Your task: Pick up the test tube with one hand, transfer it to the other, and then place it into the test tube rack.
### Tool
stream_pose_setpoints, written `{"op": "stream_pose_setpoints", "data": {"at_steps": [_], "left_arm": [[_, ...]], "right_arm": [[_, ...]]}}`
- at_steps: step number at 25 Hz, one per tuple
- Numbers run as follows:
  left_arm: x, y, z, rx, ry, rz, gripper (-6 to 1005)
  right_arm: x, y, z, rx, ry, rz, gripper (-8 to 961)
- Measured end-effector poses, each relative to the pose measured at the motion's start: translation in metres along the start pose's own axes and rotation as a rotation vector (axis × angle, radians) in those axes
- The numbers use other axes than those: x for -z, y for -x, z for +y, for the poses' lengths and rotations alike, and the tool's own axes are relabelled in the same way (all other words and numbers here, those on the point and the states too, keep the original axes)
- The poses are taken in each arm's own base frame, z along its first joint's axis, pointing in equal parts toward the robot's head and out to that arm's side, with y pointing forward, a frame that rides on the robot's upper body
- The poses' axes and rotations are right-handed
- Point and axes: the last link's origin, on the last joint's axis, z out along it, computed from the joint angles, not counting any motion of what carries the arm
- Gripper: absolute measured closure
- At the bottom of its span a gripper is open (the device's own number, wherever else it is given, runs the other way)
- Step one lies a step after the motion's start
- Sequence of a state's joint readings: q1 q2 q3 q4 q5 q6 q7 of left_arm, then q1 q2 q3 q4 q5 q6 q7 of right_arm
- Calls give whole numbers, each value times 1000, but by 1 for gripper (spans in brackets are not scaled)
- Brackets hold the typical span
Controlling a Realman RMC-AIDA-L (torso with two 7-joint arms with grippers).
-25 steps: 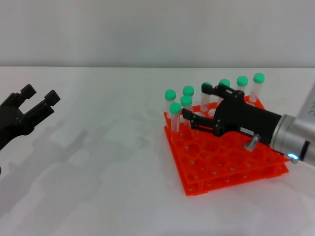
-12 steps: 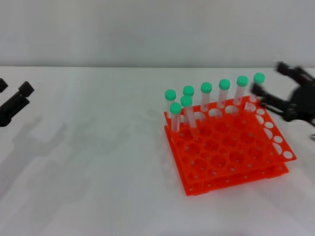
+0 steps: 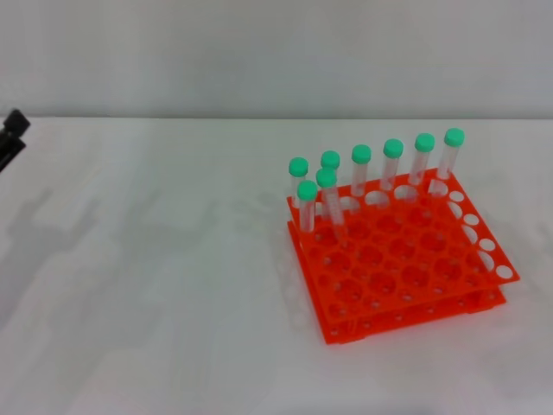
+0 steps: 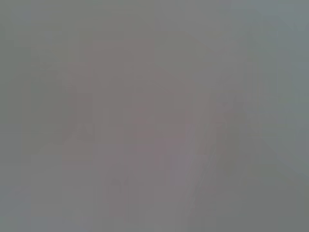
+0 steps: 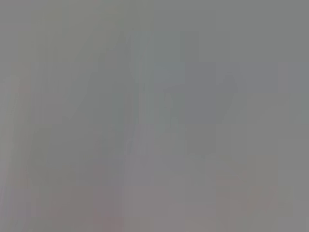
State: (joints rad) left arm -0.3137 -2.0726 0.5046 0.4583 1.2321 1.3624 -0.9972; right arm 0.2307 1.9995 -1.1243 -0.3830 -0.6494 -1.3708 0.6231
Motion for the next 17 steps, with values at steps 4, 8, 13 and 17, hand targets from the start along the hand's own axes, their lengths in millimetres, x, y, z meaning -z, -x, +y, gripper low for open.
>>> {"op": "stream_pose_setpoints", "data": {"at_steps": [4,8,13,17], "left_arm": [[1,0,-6,-2,-53,15,119],[3,1,-12,2,-110,33,119],[6,6,-18,16,-205,79,119],[2,9,-15,-20,-201,72,119]], "right_arm": [[16,-2,-11,-8,-90,-15,91],[26,-3,-21,10,-165,-22,91],[27,-1,-26,12,-198,-32,91],[27,-5,-26,5,-208,-17,91]]}}
